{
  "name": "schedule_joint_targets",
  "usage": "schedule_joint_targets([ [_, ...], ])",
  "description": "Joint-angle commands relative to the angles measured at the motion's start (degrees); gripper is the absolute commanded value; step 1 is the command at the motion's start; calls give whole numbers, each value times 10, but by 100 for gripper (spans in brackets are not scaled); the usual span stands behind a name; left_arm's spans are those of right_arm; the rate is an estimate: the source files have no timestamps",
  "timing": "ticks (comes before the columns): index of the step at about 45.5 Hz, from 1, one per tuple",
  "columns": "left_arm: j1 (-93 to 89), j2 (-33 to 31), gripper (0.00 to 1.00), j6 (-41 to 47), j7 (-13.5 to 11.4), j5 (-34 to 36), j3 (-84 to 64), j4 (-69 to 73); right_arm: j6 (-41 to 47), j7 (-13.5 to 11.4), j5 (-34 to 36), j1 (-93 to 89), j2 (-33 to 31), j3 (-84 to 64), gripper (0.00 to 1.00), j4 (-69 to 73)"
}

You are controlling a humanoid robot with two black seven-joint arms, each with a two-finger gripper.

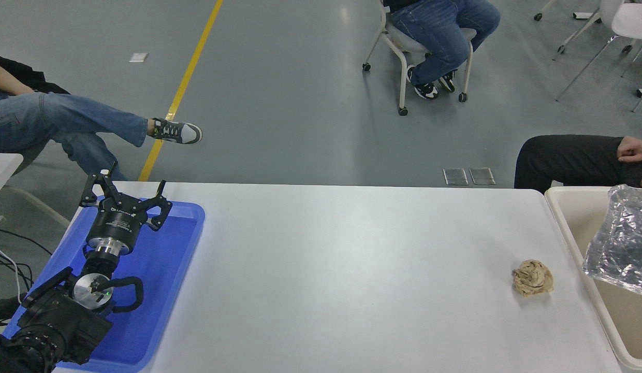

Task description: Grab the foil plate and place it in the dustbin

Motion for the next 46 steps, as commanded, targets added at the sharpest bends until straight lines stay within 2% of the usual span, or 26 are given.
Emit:
schedule_joint_targets([
  [1,0,0,100,0,0,0,0,0,2,0,4,5,-2,2,100,5],
  [10,-1,0,100,0,0,0,0,0,5,2,2,55,7,-4,100,19],
  [18,-1,-1,100,0,0,0,0,-2,11,2,-3,157,1,-25,100,89],
  [36,-2,-2,100,0,0,0,0,0,68,-3,-7,377,-88,-137,100,418],
  [46,-2,-2,100,0,0,1,0,-2,129,-3,-3,480,-88,-223,100,530],
])
